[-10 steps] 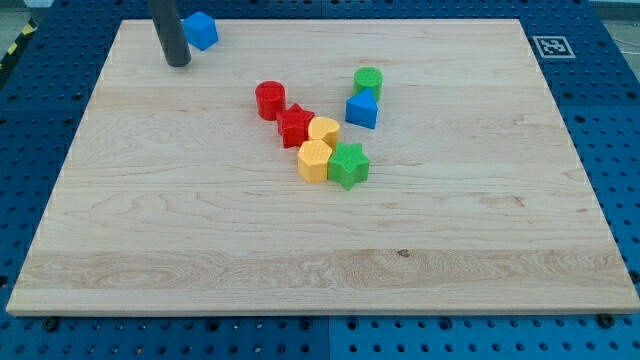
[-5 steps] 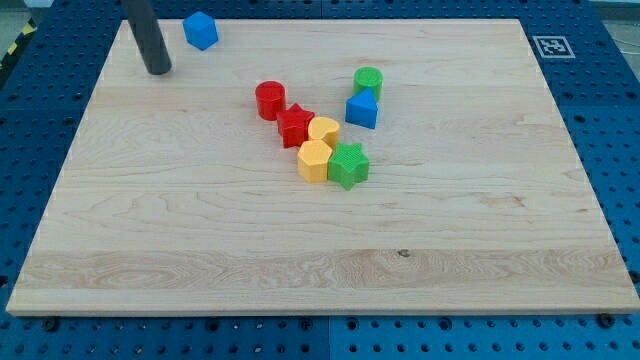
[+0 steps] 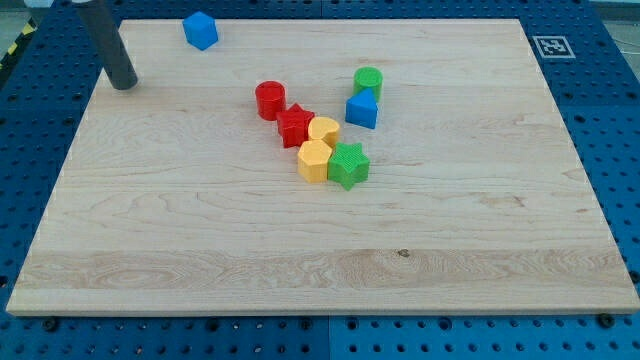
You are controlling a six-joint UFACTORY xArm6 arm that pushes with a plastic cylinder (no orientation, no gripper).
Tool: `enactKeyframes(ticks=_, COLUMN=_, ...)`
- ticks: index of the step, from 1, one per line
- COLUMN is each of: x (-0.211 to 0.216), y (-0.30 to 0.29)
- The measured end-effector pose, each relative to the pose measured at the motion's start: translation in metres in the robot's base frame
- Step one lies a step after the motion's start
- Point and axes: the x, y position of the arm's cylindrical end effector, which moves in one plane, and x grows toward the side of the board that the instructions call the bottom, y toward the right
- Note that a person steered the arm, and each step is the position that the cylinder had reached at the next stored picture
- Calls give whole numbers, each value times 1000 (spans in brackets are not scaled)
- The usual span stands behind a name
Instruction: Slide your arm towards the bottom center
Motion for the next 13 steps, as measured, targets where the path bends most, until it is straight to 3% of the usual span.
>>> enactKeyframes(ticks=2, x=11, y=0)
enactKeyframes(ticks=8, x=110, y=6)
enactKeyframes(ticks=12, x=210, y=79)
enactKeyframes(ticks=13, x=211, y=88)
